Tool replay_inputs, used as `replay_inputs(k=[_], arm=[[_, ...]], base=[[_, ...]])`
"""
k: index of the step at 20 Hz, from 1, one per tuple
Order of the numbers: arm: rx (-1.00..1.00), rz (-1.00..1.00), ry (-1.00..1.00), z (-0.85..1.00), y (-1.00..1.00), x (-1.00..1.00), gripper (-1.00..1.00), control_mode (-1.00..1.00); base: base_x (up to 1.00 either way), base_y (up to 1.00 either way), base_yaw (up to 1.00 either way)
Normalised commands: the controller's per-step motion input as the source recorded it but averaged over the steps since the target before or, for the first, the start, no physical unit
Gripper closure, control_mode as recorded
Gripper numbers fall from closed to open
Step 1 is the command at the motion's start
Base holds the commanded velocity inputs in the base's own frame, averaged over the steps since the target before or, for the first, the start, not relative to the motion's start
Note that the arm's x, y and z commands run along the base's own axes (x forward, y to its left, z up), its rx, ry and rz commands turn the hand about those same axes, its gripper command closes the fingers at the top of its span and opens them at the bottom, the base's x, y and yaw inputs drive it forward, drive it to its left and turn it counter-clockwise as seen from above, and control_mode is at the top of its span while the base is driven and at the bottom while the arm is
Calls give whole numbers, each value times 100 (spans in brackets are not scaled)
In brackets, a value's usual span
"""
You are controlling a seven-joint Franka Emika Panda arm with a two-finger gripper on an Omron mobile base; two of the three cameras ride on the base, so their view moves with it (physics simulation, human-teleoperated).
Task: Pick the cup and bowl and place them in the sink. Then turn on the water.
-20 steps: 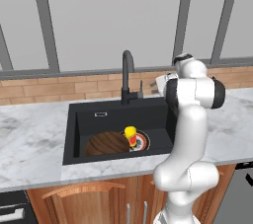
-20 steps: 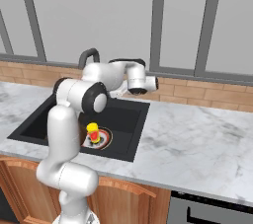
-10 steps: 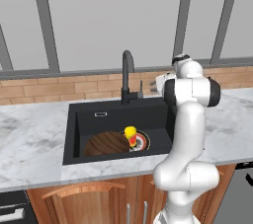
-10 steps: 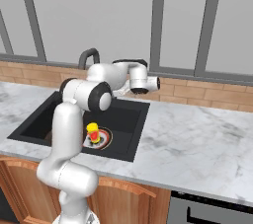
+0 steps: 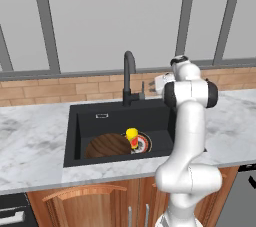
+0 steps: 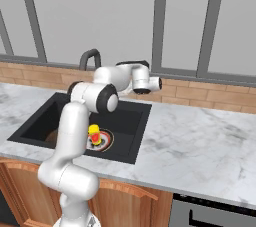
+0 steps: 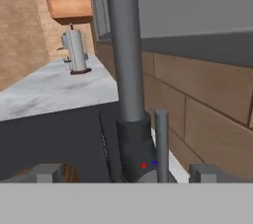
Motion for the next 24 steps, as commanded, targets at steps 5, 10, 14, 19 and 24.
replay_inputs(k=[5,10,14,19,24], arm=[[0,0,0,-17,0,39,-100,-100],[0,0,0,-17,3,38,-100,-100],[0,0,0,-13,8,37,-100,-100],[0,0,-2,-12,22,31,-100,-100],[0,0,-5,-7,41,27,-100,-100]], base=[[0,0,0],[0,0,0],[0,0,0],[0,0,0],[0,0,0]])
